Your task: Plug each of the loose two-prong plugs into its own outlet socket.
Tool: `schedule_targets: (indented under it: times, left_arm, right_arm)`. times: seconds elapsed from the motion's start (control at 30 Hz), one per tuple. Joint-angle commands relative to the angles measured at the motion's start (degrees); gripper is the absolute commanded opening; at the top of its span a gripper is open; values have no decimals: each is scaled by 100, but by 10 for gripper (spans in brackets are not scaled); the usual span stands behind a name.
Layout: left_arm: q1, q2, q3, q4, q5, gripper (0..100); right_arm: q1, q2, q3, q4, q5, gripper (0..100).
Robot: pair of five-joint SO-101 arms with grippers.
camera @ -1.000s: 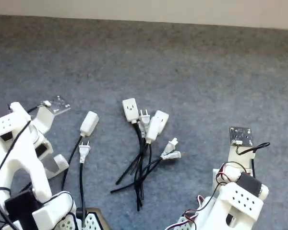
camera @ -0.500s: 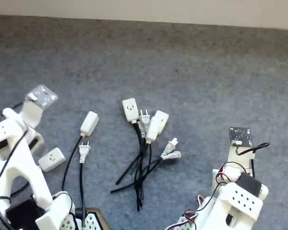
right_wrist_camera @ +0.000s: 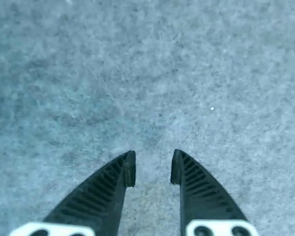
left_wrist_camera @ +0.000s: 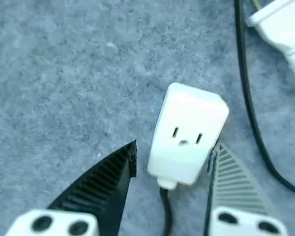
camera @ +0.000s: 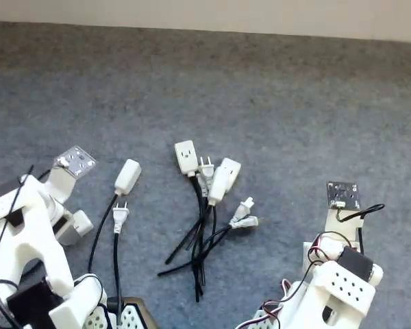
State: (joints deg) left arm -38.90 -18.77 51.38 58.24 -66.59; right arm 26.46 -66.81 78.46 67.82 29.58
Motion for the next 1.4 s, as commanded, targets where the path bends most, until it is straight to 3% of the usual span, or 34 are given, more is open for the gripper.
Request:
schedule_targets:
  times: [0.0,0.1,0.3,0.77,1.37]
  left_arm:
    - [-215,127,127,-1301,-18,231]
    - [-444,207,-242,-1486,-9,231]
    - [-866,215,-1156,-1090,-9,231]
    - [-1244,224,-1341,-1389,-26,231]
    - [-567,233,-813,-1538,492,231]
  right_arm:
    - [-13,-66,-31,-75,44,128]
    - [-22,-66,-31,-75,44,128]
    - [-57,-66,-31,-75,44,128]
    - [-13,-66,-31,-75,53,128]
    - [-31,-66,-31,-75,53,128]
